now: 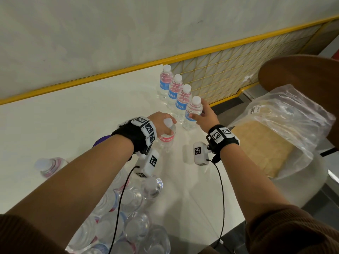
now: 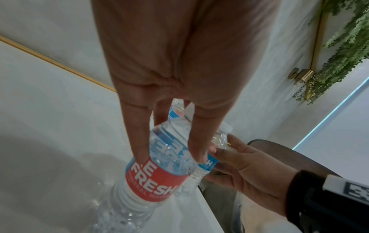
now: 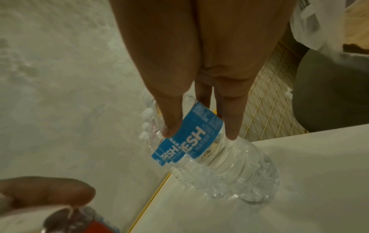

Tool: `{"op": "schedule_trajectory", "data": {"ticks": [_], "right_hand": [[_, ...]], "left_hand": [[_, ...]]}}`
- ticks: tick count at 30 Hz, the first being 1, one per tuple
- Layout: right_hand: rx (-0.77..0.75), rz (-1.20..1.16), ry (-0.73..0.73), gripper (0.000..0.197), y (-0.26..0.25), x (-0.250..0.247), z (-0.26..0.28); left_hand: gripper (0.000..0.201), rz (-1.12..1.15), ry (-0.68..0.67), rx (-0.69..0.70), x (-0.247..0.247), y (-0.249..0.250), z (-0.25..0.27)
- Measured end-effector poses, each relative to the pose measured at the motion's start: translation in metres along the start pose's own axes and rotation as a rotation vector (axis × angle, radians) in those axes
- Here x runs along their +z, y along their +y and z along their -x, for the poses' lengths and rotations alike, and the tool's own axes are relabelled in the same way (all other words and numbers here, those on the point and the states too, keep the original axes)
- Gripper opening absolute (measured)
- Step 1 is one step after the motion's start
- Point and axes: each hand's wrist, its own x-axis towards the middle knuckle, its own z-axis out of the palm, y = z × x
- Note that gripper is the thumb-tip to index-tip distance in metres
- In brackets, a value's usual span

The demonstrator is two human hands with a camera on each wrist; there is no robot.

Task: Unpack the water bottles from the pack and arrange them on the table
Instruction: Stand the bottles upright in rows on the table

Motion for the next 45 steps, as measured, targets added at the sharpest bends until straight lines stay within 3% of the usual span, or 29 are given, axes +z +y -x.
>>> {"op": "schedule_trajectory", "data": {"ticks": [12, 19, 21, 23, 24, 26, 28, 29, 33, 37, 41, 45], "right_hand": [[-0.023, 0.065, -0.080, 0.068, 0.003, -0.006, -0.003], [-0.015, 0.097, 0.031, 0.072, 0.000, 0.002, 0.002], [0.013, 0.157, 0.167, 0.075, 0.002, -0.001, 0.008], [0.035, 0.149, 0.343, 0.067, 0.005, 0.000, 0.025], [0.001, 0.136, 0.357, 0.061, 0.008, 0.005, 0.035], [-0.089, 0.161, 0.160, 0.060, 0.016, 0.025, 0.059], [-0.149, 0.171, -0.079, 0.078, 0.025, 0.050, 0.076], [-0.152, 0.131, -0.123, 0.087, 0.027, 0.058, 0.080], [-0.087, -0.045, -0.018, 0.081, 0.028, 0.060, 0.082], [-0.070, -0.027, 0.065, 0.077, 0.038, 0.034, 0.075], [-0.070, 0.065, -0.016, 0.087, 0.044, 0.000, 0.061], [-0.035, -0.053, 0.064, 0.071, 0.053, -0.012, 0.060]], "left_hand": [[0.044, 0.038, 0.011, 0.016, 0.001, -0.005, 0.002], [0.043, 0.054, 0.008, 0.015, 0.000, -0.005, 0.001], [0.043, 0.047, -0.002, 0.015, -0.001, -0.006, 0.000], [0.044, 0.024, -0.015, 0.013, -0.002, -0.006, 0.000], [0.044, 0.012, -0.018, 0.015, -0.003, -0.006, 0.000], [0.045, 0.012, -0.034, 0.011, -0.003, -0.004, 0.001], [0.047, -0.028, -0.083, 0.013, -0.005, 0.002, 0.003], [0.049, -0.053, -0.130, -0.004, -0.005, 0.007, 0.005], [0.071, -0.035, -0.324, -0.073, -0.010, 0.017, 0.018], [0.066, -0.468, -0.429, 0.084, -0.019, 0.020, 0.048], [0.064, -0.594, -0.666, 0.068, -0.011, 0.019, 0.067], [0.067, -0.681, -0.784, 0.039, 0.002, 0.016, 0.071]]}}
